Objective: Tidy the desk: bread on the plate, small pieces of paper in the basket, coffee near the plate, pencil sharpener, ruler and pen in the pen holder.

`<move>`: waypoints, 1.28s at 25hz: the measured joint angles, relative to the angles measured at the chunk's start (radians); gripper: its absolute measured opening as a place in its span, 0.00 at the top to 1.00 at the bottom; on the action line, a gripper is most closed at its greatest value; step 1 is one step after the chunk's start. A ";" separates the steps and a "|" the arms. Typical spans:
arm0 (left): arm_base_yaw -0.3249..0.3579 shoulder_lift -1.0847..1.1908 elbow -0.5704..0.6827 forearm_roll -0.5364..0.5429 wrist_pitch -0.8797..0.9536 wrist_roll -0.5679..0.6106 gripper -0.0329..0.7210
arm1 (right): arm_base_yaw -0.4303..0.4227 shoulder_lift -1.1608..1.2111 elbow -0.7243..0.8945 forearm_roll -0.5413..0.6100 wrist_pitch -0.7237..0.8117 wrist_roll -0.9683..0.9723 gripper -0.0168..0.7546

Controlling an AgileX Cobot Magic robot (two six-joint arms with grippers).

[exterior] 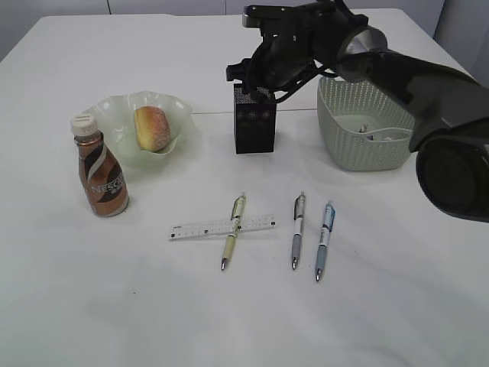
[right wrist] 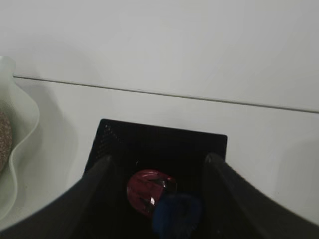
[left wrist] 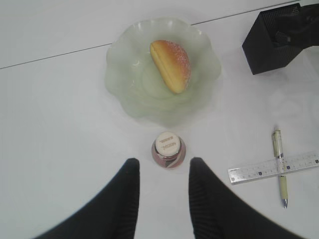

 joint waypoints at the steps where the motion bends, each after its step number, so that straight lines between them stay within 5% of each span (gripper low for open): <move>1: 0.000 0.000 0.000 0.000 0.000 0.000 0.64 | 0.000 -0.006 0.000 0.000 0.019 0.000 0.40; 15: -0.024 0.000 0.000 -0.088 0.000 0.146 0.63 | 0.000 -0.212 -0.023 -0.057 0.456 -0.048 0.40; 24: -0.132 0.000 0.014 -0.113 0.000 0.251 0.58 | 0.000 -0.342 -0.023 0.049 0.481 -0.066 0.40; 32: -0.185 0.004 0.238 -0.113 -0.002 0.328 0.54 | 0.000 -0.537 0.134 0.066 0.483 -0.069 0.40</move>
